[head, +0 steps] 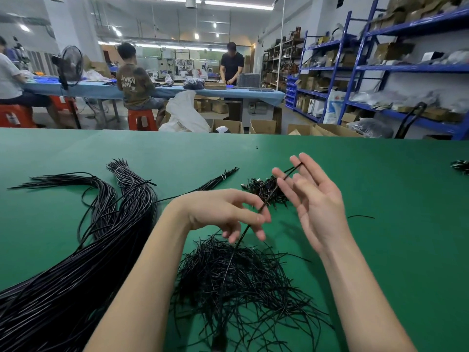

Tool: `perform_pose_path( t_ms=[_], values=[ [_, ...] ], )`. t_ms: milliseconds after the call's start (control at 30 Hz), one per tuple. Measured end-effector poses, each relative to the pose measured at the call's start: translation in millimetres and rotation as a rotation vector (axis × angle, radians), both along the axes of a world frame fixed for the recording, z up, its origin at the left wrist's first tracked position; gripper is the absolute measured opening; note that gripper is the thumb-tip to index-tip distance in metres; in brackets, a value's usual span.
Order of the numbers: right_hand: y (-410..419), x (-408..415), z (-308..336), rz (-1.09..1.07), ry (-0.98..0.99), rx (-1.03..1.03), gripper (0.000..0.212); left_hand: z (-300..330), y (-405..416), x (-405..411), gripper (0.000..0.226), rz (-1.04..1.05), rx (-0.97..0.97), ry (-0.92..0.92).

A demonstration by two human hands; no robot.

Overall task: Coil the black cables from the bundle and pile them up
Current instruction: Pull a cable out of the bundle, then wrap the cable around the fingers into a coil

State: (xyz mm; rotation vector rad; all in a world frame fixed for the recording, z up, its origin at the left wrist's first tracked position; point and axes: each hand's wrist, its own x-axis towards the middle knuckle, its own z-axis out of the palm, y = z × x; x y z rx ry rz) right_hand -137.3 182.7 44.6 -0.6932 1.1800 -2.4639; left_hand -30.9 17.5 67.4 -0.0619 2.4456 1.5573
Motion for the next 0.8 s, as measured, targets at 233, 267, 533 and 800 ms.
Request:
perform_pose_path(
  t_ms=[233, 267, 533, 800],
  values=[
    [31.9, -20.9, -9.1, -0.699, 0.369, 0.907, 0.006, 14.8, -6.9, 2.8, 0.015, 0.430, -0.001, 0.387],
    [32.7, -21.5, -12.1, -0.727, 0.477, 1.029, 0.008, 16.1, -5.8, 1.7, 0.014, 0.464, -0.061, 0.450],
    [-6.3, 9.9, -0.5, -0.203, 0.559, 0.476, 0.006, 7.7, 11.5, -13.6, 0.008, 0.455, -0.162, 0.729],
    [-11.5, 5.3, -6.3, -0.057, 0.220, 0.587, 0.011, -7.2, 6.8, -23.0, 0.031, 0.758, 0.085, 0.628]
  ],
)
